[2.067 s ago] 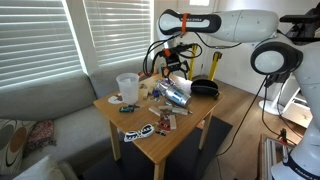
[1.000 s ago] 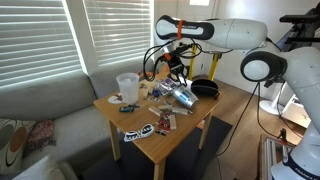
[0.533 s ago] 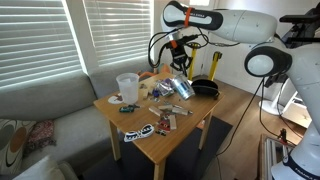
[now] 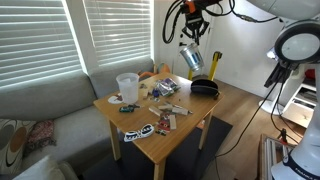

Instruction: Put the silver cup next to the plastic cup

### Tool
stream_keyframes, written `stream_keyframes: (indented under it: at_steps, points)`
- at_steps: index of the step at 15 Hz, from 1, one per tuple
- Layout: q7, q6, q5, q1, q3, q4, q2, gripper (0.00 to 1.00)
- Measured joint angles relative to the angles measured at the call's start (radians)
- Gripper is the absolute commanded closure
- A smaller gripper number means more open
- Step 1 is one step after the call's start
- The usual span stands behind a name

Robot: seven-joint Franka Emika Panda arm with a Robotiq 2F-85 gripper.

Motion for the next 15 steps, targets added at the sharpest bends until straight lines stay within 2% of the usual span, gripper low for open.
stream_keyframes:
  at_steps: [1, 3, 7, 10, 13, 15]
  points:
    - [0.007, 0.029, -0.048, 0.021, -0.003, -0.007, -0.017, 0.96]
    - [0.027, 0.092, -0.116, 0.047, -0.01, -0.036, -0.04, 0.96]
    - [0.033, 0.116, -0.13, 0.048, -0.02, -0.061, -0.044, 0.99]
    - [0.099, 0.143, -0.148, 0.072, -0.019, -0.061, -0.019, 0.99]
    - [0.15, 0.26, -0.168, 0.132, -0.012, -0.044, 0.037, 0.99]
    - [0.183, 0.329, -0.241, 0.17, -0.02, -0.024, 0.076, 0.99]
